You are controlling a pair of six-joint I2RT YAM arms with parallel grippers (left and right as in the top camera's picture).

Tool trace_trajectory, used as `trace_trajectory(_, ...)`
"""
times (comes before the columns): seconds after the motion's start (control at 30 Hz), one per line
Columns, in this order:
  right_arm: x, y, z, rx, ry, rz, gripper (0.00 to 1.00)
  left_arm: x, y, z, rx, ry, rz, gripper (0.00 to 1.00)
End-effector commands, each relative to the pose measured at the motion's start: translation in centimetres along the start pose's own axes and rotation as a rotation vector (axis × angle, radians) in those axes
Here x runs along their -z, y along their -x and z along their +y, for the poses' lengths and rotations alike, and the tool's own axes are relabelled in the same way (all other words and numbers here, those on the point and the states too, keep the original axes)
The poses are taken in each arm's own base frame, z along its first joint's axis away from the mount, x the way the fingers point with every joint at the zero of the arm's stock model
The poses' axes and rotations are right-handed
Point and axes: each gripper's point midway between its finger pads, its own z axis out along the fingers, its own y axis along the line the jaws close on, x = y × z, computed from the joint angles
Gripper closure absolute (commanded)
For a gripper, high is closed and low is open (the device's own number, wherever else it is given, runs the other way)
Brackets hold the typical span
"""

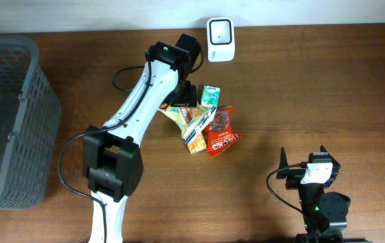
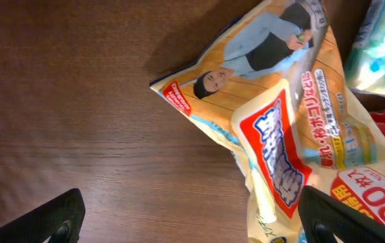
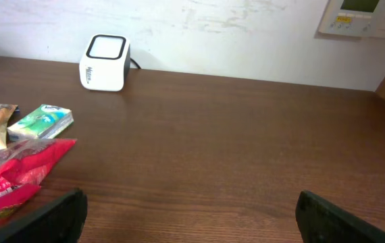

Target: Scan the item barcode

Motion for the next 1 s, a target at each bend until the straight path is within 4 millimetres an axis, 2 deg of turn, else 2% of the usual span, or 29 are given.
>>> trace_trajectory(0.0, 0.0, -0.3, 0.1, 0.009, -0.001, 0.006, 0.02, -0.1, 0.2, 2.2, 0.044, 0.032, 0.017, 0.01)
trace_trajectory(0.13, 0.0, -0.3, 0.0, 0.01, -0.003, 0.005, 0.02, -0.7, 0.5, 5.3, 0.126, 0.016, 0.064, 0.01)
trace_trajectory(0.17, 0.0, 0.2, 0.0, 0.007, -0.004, -0.017, 0.02, -0.8, 0.5, 5.6, 0.136, 0.007, 0.07, 0.01)
trace_trajectory(0.2, 0.2, 1.1, 2.3, -0.081, 0.137, -0.052, 0.02, -0.8, 0.4, 5.4, 0.138, -0.006, 0.076, 0.01)
trace_trajectory(0.23, 1.0, 1.8, 5.7, -0.186, 0.342, -0.057, 0.02, -0.8, 0.4, 5.2, 0.139, -0.021, 0.082, 0.01)
trace_trajectory(0.27, 2.0, 2.4, 7.8, -0.243, 0.482, -0.06, 0.02, -0.8, 0.1, 5.1, 0.137, -0.024, 0.093, 0.01)
trace_trajectory(0.3, 3.6, 4.6, 9.8, -0.245, 0.64, -0.137, 0.01, -0.8, 0.0, 5.1, 0.135, -0.021, 0.098, 0.01)
trace_trajectory(0.37, 4.1, 6.4, 9.7, -0.275, 0.658, -0.201, 0.02, -0.8, -0.4, 5.2, 0.133, -0.016, 0.113, 0.01)
trace_trajectory(0.4, 5.0, 7.9, 10.2, -0.323, 0.715, -0.241, 0.02, -0.7, -0.5, 5.3, 0.133, -0.015, 0.116, 0.01)
trace_trajectory(0.47, 7.6, 11.0, 11.0, -0.277, 0.824, -0.383, 0.02, -0.7, -0.5, 5.3, 0.133, -0.015, 0.116, 0.01)
trace_trajectory(0.6, 9.4, 15.4, 10.4, -0.261, 0.821, -0.464, 0.02, -0.8, -0.7, 5.3, 0.131, -0.012, 0.124, 0.01)
trace_trajectory(0.7, 8.3, 18.8, 10.1, -0.173, 0.781, -0.397, 0.02, -0.7, -0.7, 5.3, 0.131, -0.01, 0.127, 0.01)
trace_trajectory(0.77, 5.4, 21.2, 10.6, -0.197, 0.822, -0.219, 0.01, -0.7, -0.9, 5.4, 0.129, -0.007, 0.135, 0.01)
trace_trajectory(0.87, 1.4, 21.0, 13.1, -0.371, 1.015, 0.208, 0.02, -0.7, -1.1, 5.5, 0.129, -0.005, 0.14, 0.01)
trace_trajectory(0.93, 1.1, 21.0, 15.2, -0.494, 1.274, 0.34, 0.02, -0.7, -1.0, 5.5, 0.129, -0.005, 0.14, 0.01)
trace_trajectory(0.97, 0.8, 20.5, 15.5, -0.528, 1.329, 0.38, 0.02, -0.7, -1.0, 5.4, 0.129, -0.005, 0.139, 0.01)
